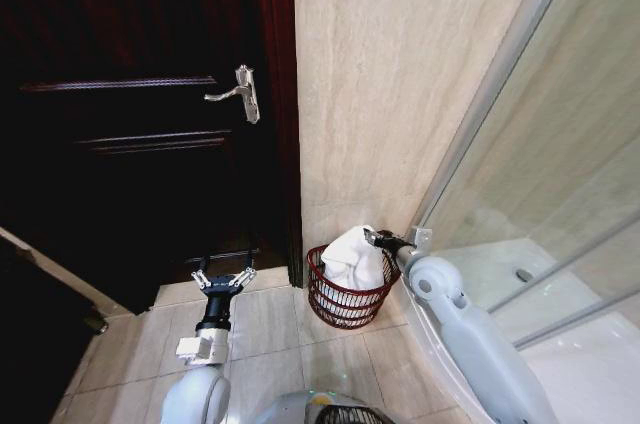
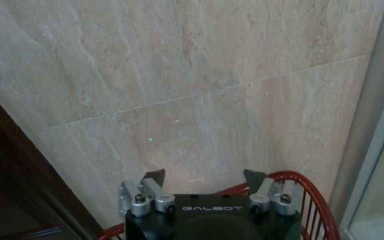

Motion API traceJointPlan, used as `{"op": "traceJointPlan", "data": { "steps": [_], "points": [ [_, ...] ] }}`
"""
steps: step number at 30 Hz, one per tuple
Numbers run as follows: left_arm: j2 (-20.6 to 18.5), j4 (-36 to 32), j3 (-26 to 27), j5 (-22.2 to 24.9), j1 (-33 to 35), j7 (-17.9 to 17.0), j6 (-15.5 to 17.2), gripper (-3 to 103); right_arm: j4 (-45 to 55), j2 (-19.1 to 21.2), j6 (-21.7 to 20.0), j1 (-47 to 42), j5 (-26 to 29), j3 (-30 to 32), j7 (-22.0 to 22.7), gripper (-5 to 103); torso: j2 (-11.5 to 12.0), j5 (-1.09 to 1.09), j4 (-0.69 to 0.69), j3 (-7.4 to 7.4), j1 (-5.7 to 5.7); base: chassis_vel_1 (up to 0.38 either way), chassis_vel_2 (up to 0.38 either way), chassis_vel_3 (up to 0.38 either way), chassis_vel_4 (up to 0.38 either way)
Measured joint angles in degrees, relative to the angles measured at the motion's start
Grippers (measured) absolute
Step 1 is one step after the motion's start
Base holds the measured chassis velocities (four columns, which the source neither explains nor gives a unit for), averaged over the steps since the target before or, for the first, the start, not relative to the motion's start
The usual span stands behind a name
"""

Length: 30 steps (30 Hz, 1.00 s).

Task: Discard the used towel into the hamper.

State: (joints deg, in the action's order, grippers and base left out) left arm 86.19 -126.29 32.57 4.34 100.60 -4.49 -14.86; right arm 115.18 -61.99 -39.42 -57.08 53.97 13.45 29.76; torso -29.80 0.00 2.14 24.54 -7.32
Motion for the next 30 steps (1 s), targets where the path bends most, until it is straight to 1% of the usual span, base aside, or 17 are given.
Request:
{"op": "traceJointPlan", "data": {
  "steps": [1,4,11,12,14,15,17,18,19,20,21,22,23,24,26,27,30],
  "points": [
    [0.0,0.0,0.0,0.0,0.0,0.0,0.0,100,0.0,0.0,0.0,0.0,0.0,0.0,0.0,81,0.0,0.0,0.0,0.0,0.0,0.0,0.0,0.0,0.0],
    [0.0,-0.4,0.0,0.0,0.3,0.1,0.1,100,0.6,0.3,0.1,-0.3,0.0,0.0,0.0,96,0.0,0.0,0.0,0.0,0.0,0.0,0.0,0.0,0.0],
    [0.5,-0.5,-0.7,-0.8,0.8,0.3,0.2,100,1.6,0.6,0.4,-0.9,0.0,0.5,0.0,100,0.0,0.0,0.0,0.0,0.0,0.0,0.0,0.0,0.0],
    [0.5,-0.6,-0.7,-0.8,0.8,0.3,0.3,100,1.9,0.6,0.8,-1.1,0.1,0.8,0.0,100,0.0,0.0,0.0,0.0,0.0,0.0,0.0,0.0,0.0],
    [0.5,-0.8,-0.8,-0.7,1.0,0.3,0.7,100,3.5,0.5,4.5,-2.8,-0.8,1.8,-0.4,100,0.0,0.0,0.0,0.0,0.0,0.0,0.0,0.0,0.0],
    [0.5,-0.8,-0.8,-0.7,1.0,0.3,0.7,100,3.5,0.5,4.5,-2.8,-0.8,1.8,-0.4,100,0.0,0.0,0.0,0.0,0.0,0.0,0.0,0.0,0.0],
    [0.4,-1.1,-0.7,-0.3,1.2,0.2,1.4,100,5.5,0.0,11.6,-5.6,-5.6,2.6,-2.5,100,0.0,0.0,0.0,0.0,0.0,0.0,0.0,0.0,0.0],
    [0.4,-1.1,-0.7,-0.3,1.2,0.2,1.4,100,5.5,0.0,11.6,-5.6,-5.6,2.6,-2.5,100,0.0,0.0,0.0,0.0,0.0,0.0,0.0,0.0,0.0],
    [0.3,-1.1,-0.7,-0.2,1.2,0.1,1.5,100,5.7,-0.3,13.6,-6.2,-7.2,2.7,-3.0,100,0.0,-0.01,0.0,0.0,0.0,0.0,0.0,0.0,0.0],
    [0.1,-1.1,-0.8,0.0,1.2,-0.1,1.7,100,6.0,-0.8,18.0,-7.7,-11.1,2.8,-3.8,100,0.0,-0.01,0.0,0.0,0.0,0.0,0.0,0.0,0.0],
    [-0.7,-1.3,-1.1,0.4,1.1,-0.3,2.3,100,6.0,-1.9,25.8,-10.5,-20.8,3.6,-6.7,100,0.0,0.0,0.0,0.0,0.0,0.0,0.0,0.0,0.0],
    [-1.2,-1.4,-1.3,0.7,1.1,-0.4,2.6,100,5.8,-2.7,28.8,-12.4,-26.3,4.5,-9.1,100,0.0,-0.01,0.01,0.0,0.0,0.0,0.0,0.0,0.0],
    [-1.6,-1.5,-1.3,0.9,1.0,-0.5,2.8,100,5.8,-3.4,30.8,-14.2,-30.3,5.6,-11.1,100,0.0,0.0,-0.01,0.0,0.0,0.0,0.0,0.0,0.0],
    [-1.6,-1.5,-1.3,0.9,1.0,-0.5,2.8,100,5.8,-3.4,30.8,-14.2,-30.3,5.6,-11.1,100,0.0,0.0,-0.01,0.0,0.0,0.0,0.0,0.0,0.0],
    [-2.5,-1.9,-1.4,1.7,0.9,-0.5,3.4,100,6.2,-5.1,34.8,-18.8,-37.0,8.6,-14.7,100,0.0,0.01,-0.01,-0.01,0.0,0.0,0.0,0.0,0.0],
    [-2.5,-1.9,-1.4,1.7,0.9,-0.5,3.4,100,6.2,-5.1,34.8,-18.8,-37.0,8.6,-14.7,100,0.0,0.01,-0.01,-0.01,0.0,0.0,0.0,0.0,0.0],
    [-3.8,-2.1,-1.6,3.3,0.8,-0.3,4.2,100,6.2,-7.6,40.0,-24.8,-41.8,13.1,-19.2,100,0.0,0.0,-0.01,0.0,0.0,0.0,0.0,0.0,0.0]
  ]
}}
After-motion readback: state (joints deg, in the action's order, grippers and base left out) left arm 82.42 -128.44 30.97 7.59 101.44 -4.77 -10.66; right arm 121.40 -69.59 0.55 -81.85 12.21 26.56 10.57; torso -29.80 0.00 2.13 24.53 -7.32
